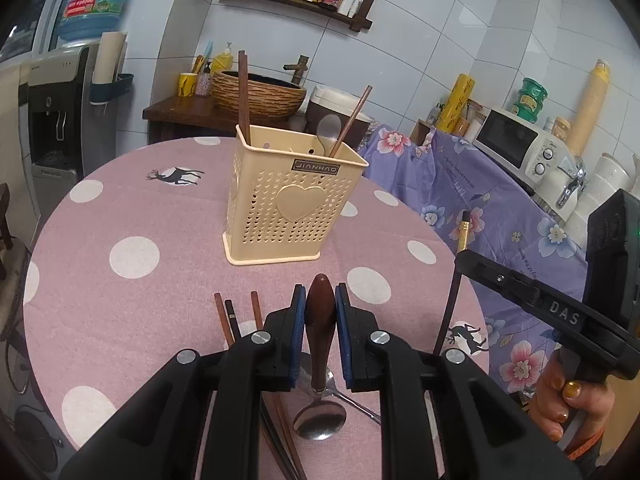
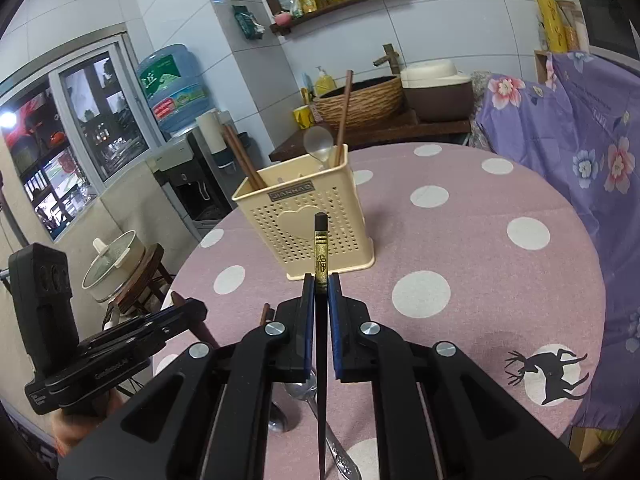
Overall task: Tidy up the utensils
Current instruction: 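Lift the wooden-handled spoon and black chopstick toward the basket, then lower the spoon and black chopstick into the basket and open both tools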
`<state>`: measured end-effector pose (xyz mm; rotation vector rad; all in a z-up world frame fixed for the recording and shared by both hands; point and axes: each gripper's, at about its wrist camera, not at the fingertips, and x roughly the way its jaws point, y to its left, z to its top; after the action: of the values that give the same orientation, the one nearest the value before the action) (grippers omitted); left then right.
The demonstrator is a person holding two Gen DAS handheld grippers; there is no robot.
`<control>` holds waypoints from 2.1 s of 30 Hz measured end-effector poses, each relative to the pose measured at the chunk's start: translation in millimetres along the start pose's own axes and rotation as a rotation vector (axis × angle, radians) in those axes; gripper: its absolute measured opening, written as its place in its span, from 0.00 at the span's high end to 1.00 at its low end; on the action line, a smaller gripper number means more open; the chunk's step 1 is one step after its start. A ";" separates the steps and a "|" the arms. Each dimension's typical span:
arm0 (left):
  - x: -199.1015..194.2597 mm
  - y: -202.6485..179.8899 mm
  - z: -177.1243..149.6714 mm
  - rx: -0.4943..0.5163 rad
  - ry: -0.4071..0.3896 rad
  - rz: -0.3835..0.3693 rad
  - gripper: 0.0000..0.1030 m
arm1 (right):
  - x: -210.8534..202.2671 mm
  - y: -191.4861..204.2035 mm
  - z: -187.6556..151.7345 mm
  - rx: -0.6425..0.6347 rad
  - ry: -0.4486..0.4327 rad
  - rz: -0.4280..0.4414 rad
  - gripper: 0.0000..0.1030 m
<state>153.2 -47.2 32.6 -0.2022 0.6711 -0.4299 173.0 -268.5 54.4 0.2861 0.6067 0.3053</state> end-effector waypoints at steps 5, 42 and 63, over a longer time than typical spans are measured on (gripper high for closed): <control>-3.0 -1.7 2.5 0.009 -0.012 0.002 0.85 | -5.9 4.3 -1.1 -0.009 -0.005 0.013 0.92; -14.9 -13.4 196.7 0.062 -0.218 0.090 0.85 | -21.4 62.3 203.9 -0.158 -0.270 -0.059 0.92; 80.9 28.0 129.9 0.034 -0.096 0.197 0.85 | 98.3 25.6 141.7 -0.101 -0.102 -0.107 0.92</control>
<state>301.7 -52.7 78.4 -0.1220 0.5831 -0.2408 329.0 -233.9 124.4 0.1706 0.5028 0.2161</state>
